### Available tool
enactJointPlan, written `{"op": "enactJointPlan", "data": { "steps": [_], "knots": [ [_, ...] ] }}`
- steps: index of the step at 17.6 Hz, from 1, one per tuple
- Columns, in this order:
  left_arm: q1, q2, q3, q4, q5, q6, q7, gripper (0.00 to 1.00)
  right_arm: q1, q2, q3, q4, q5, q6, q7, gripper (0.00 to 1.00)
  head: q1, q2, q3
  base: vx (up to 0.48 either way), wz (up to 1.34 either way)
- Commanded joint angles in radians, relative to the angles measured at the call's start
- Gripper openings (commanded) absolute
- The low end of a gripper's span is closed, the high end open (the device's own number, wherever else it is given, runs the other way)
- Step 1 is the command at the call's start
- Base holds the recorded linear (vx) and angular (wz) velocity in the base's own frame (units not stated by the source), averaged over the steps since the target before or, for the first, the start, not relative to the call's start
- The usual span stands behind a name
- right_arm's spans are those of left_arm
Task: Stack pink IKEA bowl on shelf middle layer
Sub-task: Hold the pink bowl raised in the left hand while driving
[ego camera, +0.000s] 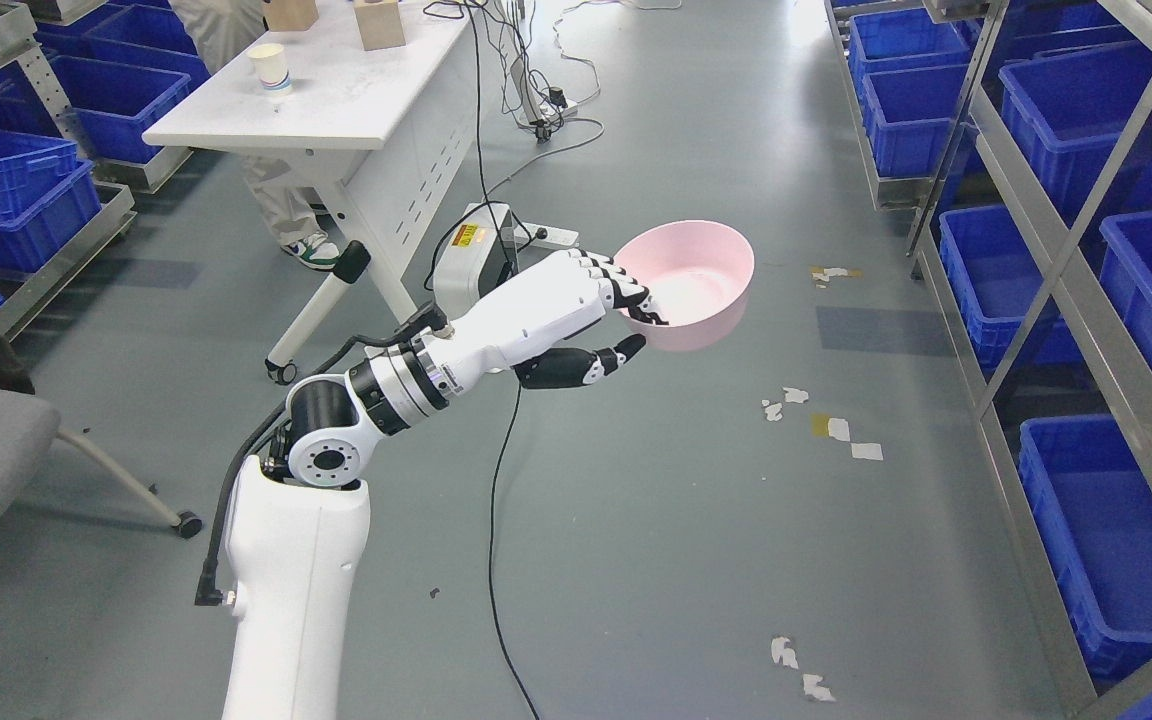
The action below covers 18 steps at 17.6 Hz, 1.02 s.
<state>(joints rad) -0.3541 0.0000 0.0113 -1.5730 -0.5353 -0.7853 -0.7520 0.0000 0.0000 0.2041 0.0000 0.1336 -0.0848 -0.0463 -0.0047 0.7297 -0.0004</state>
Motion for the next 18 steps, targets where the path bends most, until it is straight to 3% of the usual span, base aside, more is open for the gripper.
{"op": "enactJointPlan", "data": {
  "steps": [1, 18],
  "knots": [
    [0.026, 0.018, 0.027, -0.006, 0.002, 0.000, 0.002, 0.02, 0.015, -0.017, 0.000, -0.017, 0.000, 0.000, 0.000, 1.00, 0.0000, 0.000, 0.000, 0.361, -0.07],
    [0.101, 0.018, 0.082, -0.004, 0.002, 0.000, 0.003, 0.02, 0.015, -0.017, 0.000, -0.017, 0.000, 0.000, 0.000, 1.00, 0.0000, 0.000, 0.000, 0.387, -0.02]
  ]
}}
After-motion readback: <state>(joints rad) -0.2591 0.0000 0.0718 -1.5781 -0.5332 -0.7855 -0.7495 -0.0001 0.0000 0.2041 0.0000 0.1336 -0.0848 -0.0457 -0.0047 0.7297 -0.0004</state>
